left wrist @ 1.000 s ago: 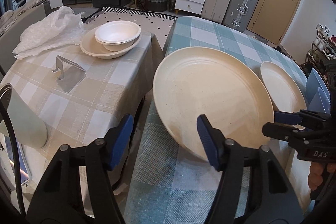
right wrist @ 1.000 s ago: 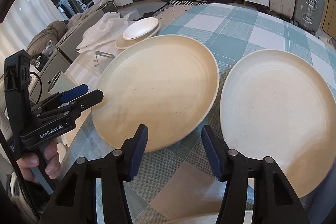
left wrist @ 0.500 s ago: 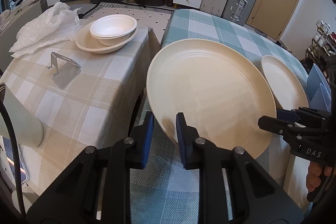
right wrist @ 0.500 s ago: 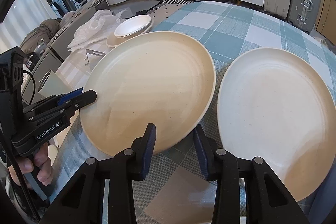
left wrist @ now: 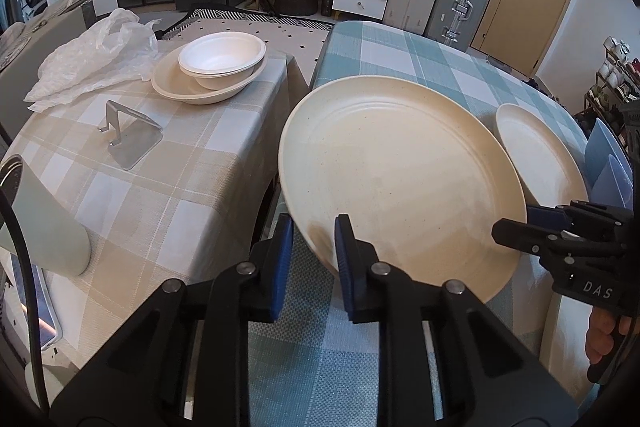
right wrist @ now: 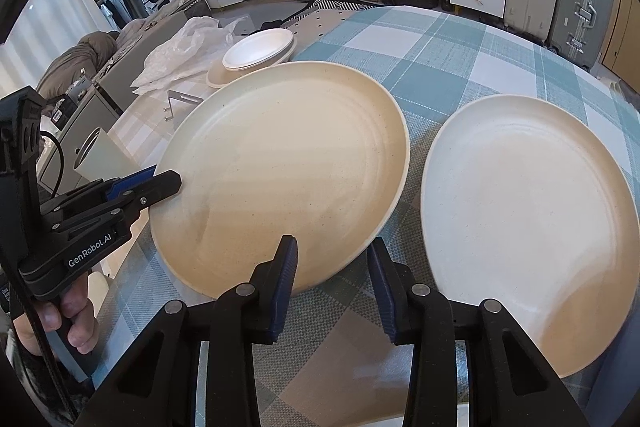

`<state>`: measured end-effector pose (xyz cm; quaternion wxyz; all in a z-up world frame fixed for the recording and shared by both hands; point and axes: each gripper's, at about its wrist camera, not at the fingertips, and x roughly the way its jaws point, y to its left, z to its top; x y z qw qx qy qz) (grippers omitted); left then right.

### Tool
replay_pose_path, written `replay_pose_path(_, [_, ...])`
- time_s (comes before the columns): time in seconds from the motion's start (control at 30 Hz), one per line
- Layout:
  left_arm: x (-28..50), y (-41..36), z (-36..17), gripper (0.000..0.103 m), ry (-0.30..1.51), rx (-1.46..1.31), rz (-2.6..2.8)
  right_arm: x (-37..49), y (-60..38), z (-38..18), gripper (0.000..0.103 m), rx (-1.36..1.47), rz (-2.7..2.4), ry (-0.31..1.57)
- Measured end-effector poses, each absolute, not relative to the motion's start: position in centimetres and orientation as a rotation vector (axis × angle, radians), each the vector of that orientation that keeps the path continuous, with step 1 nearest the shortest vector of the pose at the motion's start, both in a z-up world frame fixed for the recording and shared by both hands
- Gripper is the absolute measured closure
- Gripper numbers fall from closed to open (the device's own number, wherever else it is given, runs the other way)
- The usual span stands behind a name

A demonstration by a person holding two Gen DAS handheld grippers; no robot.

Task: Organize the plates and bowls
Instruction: 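Lift the cream plate with the right gripper and tilt it up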

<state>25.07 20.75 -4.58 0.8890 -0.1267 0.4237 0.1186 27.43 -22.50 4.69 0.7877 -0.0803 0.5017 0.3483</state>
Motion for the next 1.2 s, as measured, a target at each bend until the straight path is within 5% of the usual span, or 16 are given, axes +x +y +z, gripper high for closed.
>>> replay_pose_path(1.2, [16.9,11.8,3.5,0.084,0.759,-0.201,0.215,20.9,-29.8,11.5,0.066,-0.112,0.752,0.93])
